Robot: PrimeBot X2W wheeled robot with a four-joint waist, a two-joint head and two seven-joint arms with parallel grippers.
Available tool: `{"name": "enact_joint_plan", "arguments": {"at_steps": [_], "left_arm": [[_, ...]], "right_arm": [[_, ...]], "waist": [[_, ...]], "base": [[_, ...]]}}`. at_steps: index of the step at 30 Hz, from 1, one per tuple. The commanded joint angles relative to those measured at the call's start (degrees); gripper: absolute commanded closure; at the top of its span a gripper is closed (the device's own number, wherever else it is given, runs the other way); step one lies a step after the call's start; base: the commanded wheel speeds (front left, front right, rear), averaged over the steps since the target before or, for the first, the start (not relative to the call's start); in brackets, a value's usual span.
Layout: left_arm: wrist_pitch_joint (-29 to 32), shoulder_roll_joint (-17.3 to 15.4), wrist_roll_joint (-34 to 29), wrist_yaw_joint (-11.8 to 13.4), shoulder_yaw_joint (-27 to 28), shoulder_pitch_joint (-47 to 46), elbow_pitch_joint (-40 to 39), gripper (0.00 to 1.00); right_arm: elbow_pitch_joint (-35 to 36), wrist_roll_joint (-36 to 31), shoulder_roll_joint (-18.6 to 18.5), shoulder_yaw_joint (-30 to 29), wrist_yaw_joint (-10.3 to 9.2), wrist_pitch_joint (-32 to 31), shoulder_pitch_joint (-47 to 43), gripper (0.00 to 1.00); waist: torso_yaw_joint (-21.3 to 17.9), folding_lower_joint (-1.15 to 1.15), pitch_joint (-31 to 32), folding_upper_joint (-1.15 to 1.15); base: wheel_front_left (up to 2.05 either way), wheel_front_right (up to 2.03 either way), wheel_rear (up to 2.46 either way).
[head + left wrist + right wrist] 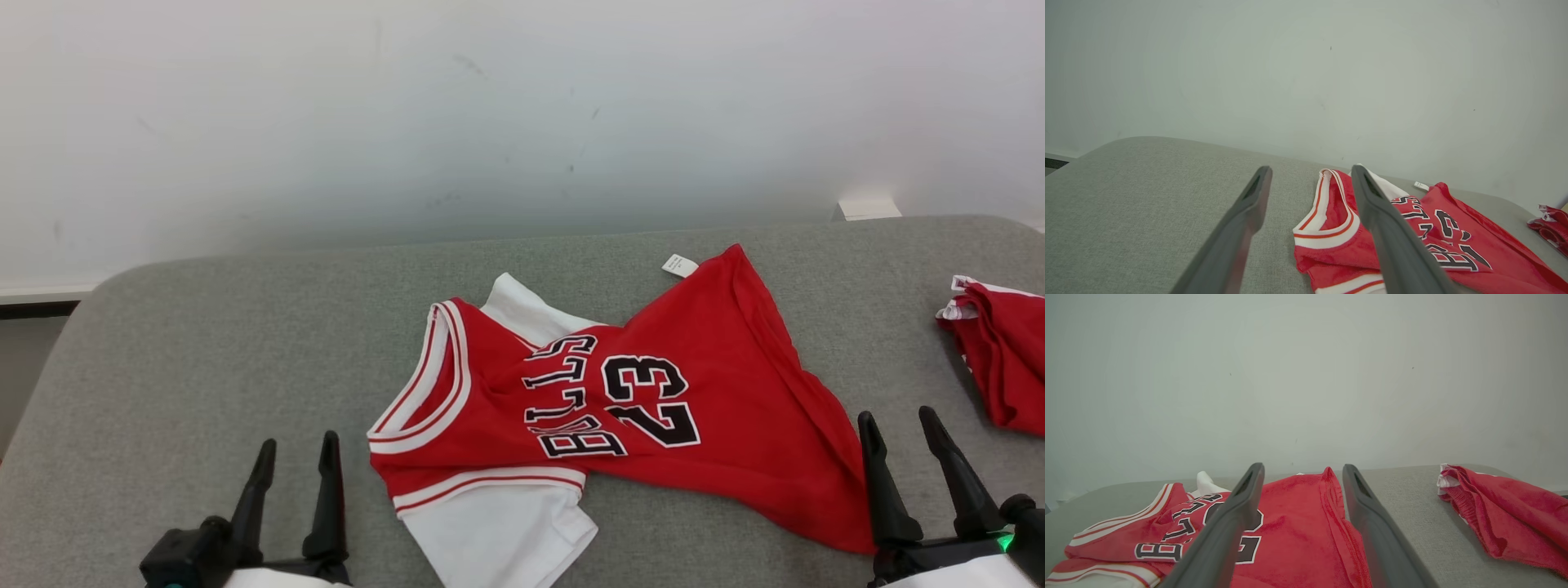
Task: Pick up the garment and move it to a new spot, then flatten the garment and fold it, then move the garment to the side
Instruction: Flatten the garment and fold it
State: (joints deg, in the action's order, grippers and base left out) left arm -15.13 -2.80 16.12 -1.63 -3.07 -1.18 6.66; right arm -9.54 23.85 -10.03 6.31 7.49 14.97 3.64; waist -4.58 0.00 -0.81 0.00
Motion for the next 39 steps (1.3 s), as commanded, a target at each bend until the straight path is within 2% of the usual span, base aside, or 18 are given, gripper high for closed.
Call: {"name": "enact_joint_plan", "arguments": {"at_steps": [1,14,18,20,23,26,34,39], "left_arm": [[0.0,-0.2,0.5,0.1,0.3,0.0,0.1,0.0],[0.0,-0.2,-0.3,-0.6,0.7,-0.3,0.0,0.0],[0.0,-0.2,-0.8,-2.5,-1.3,-0.1,1.1,0.0],[0.0,-1.5,-1.8,-3.9,-3.5,-0.1,1.5,0.0],[0.9,-3.2,-2.4,-4.9,-6.2,0.4,2.3,0.0],[4.8,-4.4,-1.8,-5.3,-7.7,1.4,2.2,0.0],[23.7,-5.4,1.8,-5.4,-11.6,5.3,1.6,0.0],[29.7,-5.3,4.7,-5.4,-13.4,6.1,-0.2,0.0]], "right_arm": [[0.5,0.3,-0.6,-0.6,-0.01,0.2,0.6,0.0],[2.0,-0.2,-1.3,-1.8,-0.01,0.2,0.2,0.0],[2.6,-1.2,-2.5,-3.9,-0.01,0.2,0.7,0.0],[2.4,-1.9,-2.5,-5.3,-0.01,0.2,0.9,0.0],[0.9,-1.7,-3.4,-6.8,-0.01,-1.6,0.7,0.0],[-0.8,-1.9,-3.7,-8.2,-0.01,-4.7,-0.3,0.0],[-6.8,0.1,-3.5,-9.0,-0.01,-13.2,-1.9,0.0],[-11.3,2.6,-3.1,-7.6,-0.01,-15.1,-0.1,0.0]], "waist": [[0.0,0.0,0.1,0.0],[-0.2,0.0,0.1,0.0],[-0.2,0.0,-0.5,0.0],[-0.2,0.0,-0.9,0.0],[0.0,0.0,-1.4,0.0],[0.5,0.0,-1.7,0.0],[1.2,0.0,-2.4,0.0],[1.2,0.0,-2.7,0.0]], "base": [[0.0,0.0,0.0],[0.0,0.0,0.0],[0.0,0.0,0.0],[0.0,0.0,0.0],[0.0,0.0,0.0],[0.0,0.0,0.0],[0.0,0.0,0.0],[0.0,0.0,0.0]]}}
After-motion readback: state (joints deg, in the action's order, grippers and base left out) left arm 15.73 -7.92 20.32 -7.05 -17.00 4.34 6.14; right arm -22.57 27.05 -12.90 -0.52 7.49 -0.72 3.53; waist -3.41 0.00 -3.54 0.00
